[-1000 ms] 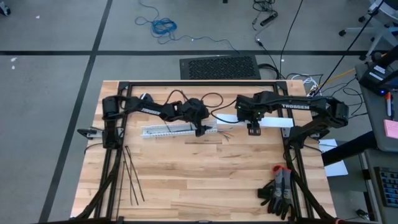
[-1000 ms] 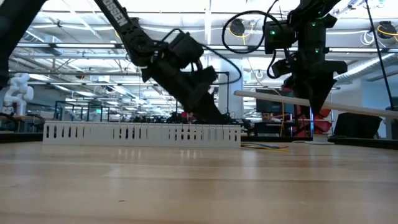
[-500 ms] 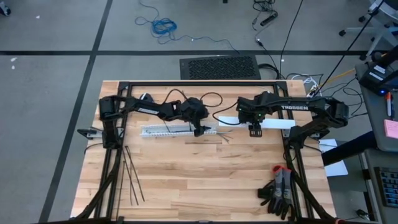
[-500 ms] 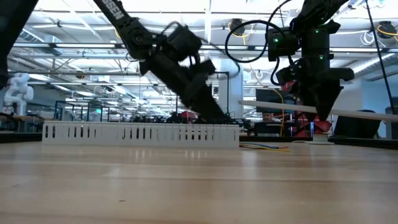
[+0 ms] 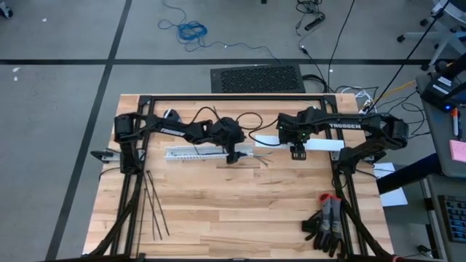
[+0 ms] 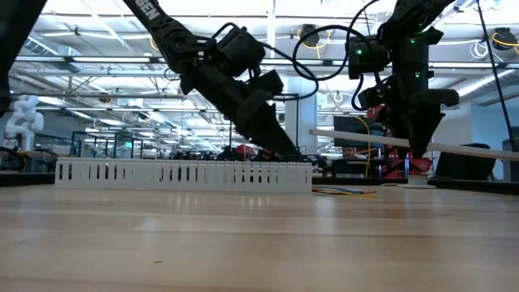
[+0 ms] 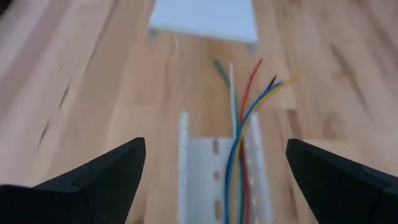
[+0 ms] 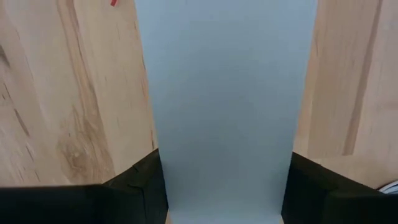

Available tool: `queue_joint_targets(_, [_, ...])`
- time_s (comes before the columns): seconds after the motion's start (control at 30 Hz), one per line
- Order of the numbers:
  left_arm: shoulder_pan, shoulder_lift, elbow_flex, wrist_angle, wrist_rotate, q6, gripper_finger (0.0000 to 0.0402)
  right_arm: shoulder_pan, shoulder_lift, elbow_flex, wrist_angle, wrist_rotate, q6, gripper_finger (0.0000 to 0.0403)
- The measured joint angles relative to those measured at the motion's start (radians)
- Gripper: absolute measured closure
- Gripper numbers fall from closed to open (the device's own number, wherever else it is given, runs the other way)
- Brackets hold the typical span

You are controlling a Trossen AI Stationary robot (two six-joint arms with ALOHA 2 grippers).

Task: Ziptie cables
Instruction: Close the white cable duct

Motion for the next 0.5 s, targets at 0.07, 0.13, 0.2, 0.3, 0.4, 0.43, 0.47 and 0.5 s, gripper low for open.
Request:
queue_joint_targets(0.07, [0.000,0.005,-0.002,-0.021,-0.013,0.008,0.0016,0.000,0.000,0.000,0.000,0.000,0.001,0.0190])
queue_joint_targets(0.13, [0.000,0.026,-0.001,-0.004,-0.023,0.021,0.0016,0.000,0.000,0.000,0.000,0.000,0.001,0.0190])
queue_joint_targets(0.2, [0.000,0.042,-0.002,-0.020,-0.026,0.022,0.0016,0.000,0.000,0.000,0.000,-0.001,0.002,0.0190])
queue_joint_targets(0.3, [0.000,0.067,-0.002,-0.009,-0.027,0.021,0.0016,0.000,0.000,0.000,0.000,0.000,0.003,0.0190])
queue_joint_targets(0.4, [0.000,0.090,-0.002,-0.004,-0.037,0.012,0.0016,0.000,0.000,0.000,0.002,0.000,0.004,0.0190])
queue_joint_targets(0.43, [0.000,0.091,-0.002,-0.007,-0.051,0.001,0.0016,0.000,0.000,0.000,0.006,-0.001,0.004,0.0190])
queue_joint_targets(0.47, [0.000,0.092,-0.002,-0.008,-0.068,-0.003,0.0016,0.001,0.002,0.000,0.015,-0.001,0.007,0.0190])
queue_joint_targets(0.5, [0.000,0.091,-0.002,-0.006,-0.083,-0.004,0.0016,0.005,0.006,0.000,0.028,-0.001,0.008,0.0190])
